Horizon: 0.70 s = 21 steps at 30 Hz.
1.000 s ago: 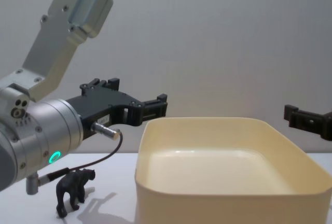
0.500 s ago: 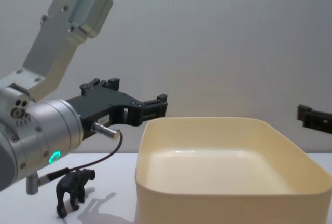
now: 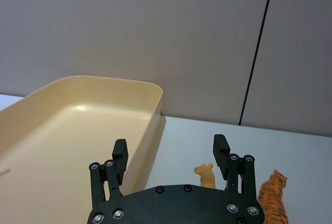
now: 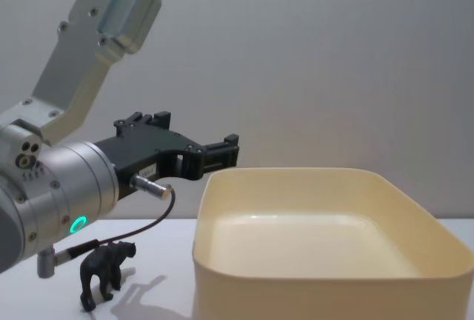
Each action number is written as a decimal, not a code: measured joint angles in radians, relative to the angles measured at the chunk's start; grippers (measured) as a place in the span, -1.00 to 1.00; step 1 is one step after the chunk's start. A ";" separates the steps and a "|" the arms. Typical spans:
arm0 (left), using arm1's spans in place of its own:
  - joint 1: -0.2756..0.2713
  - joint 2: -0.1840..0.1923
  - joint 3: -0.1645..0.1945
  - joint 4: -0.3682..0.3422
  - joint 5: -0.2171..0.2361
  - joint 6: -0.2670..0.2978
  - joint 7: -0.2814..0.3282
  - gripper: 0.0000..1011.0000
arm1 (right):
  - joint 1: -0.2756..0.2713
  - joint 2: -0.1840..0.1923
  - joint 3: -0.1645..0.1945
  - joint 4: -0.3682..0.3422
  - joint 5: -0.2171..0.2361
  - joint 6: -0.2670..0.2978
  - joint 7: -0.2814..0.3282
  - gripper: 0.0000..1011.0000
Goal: Pick up the toy alternately with two hands and place it into the central storage box.
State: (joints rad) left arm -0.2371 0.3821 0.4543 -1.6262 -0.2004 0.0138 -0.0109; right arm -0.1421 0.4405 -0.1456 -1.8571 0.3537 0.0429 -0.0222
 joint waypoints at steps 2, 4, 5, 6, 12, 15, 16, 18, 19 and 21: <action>0.000 0.000 0.000 0.000 0.000 0.000 0.000 0.98 | -0.013 0.007 0.007 -0.004 0.008 0.009 -0.007 0.98; 0.000 0.000 0.000 0.000 0.000 0.000 0.000 0.98 | -0.019 0.010 0.009 -0.004 0.012 0.014 -0.009 0.98; 0.000 0.000 0.000 0.000 0.000 0.000 0.000 0.98 | -0.020 0.011 0.010 -0.004 0.015 0.018 -0.009 0.98; 0.000 0.000 0.000 0.000 0.000 0.000 0.000 0.98 | -0.022 0.012 0.012 0.001 0.018 0.024 -0.010 0.98; 0.000 0.000 0.000 0.000 0.000 0.000 0.000 0.98 | -0.012 0.005 0.014 0.029 0.026 0.052 -0.010 0.98; 0.000 0.000 0.000 0.000 0.000 0.000 0.000 0.98 | -0.001 -0.001 0.014 0.052 0.029 0.070 -0.010 0.98; 0.000 0.000 0.000 0.000 0.000 0.000 0.000 0.98 | 0.006 -0.005 0.014 0.063 0.030 0.077 -0.010 0.98; 0.000 0.000 0.000 0.000 0.000 0.000 0.000 0.98 | 0.015 -0.010 0.013 0.078 0.030 0.084 -0.011 0.98; 0.000 0.000 0.000 0.000 0.000 0.000 0.000 0.98 | 0.019 -0.012 0.013 0.085 0.030 0.089 -0.011 0.98; 0.000 0.000 0.000 0.000 0.000 0.000 0.000 0.98 | 0.031 -0.019 0.012 0.105 0.028 0.099 -0.011 0.98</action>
State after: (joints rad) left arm -0.2371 0.3821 0.4543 -1.6262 -0.2004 0.0138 -0.0110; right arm -0.1114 0.4213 -0.1339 -1.7523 0.3819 0.1415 -0.0333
